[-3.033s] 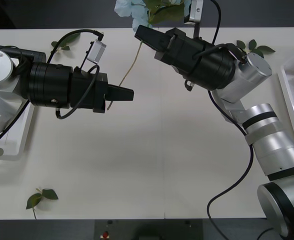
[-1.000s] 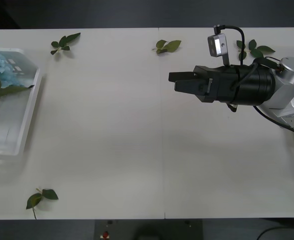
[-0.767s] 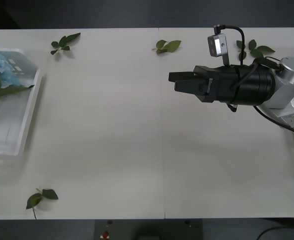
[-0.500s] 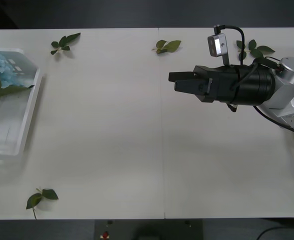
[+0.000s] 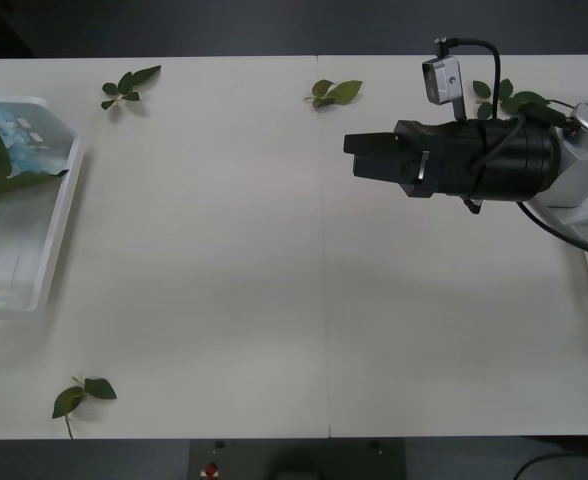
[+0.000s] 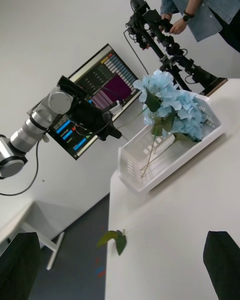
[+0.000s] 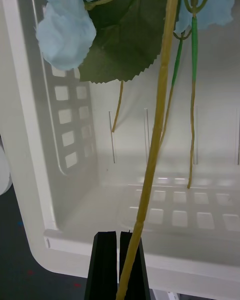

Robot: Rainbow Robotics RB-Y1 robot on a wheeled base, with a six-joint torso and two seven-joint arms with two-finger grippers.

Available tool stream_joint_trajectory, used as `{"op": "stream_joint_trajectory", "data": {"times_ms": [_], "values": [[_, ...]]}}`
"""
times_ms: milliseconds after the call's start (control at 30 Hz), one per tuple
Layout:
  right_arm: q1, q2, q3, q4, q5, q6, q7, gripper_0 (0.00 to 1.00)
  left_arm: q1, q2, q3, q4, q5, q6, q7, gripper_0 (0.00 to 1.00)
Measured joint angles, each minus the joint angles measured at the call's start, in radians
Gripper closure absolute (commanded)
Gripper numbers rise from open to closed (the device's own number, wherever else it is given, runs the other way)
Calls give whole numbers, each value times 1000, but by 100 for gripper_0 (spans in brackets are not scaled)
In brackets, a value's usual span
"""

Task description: Put the red flowers into the right box and the blue flowers into the left box

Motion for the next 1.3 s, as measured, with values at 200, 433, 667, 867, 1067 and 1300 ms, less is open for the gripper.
{"op": "stream_joint_trajectory", "data": {"times_ms": [200,433,667,867,1067,1300], "values": [[0,-25,-36,-38,40,1,0,5,0,0,-14,0,-10,0,13,0],[0,-38,-6,-38,40,4,0,5,0,0,4,-16,19,40,13,0],[0,-38,-6,-38,40,6,0,5,0,0,151,-70,157,249,-67,0],[0,-38,-6,-38,40,7,0,5,0,0,192,-71,314,350,-164,0],[0,-38,-6,-38,40,7,0,5,0,0,190,-71,515,360,-312,0],[0,-38,-6,-38,39,7,0,5,-1,0,114,-35,822,334,-458,0]]}}
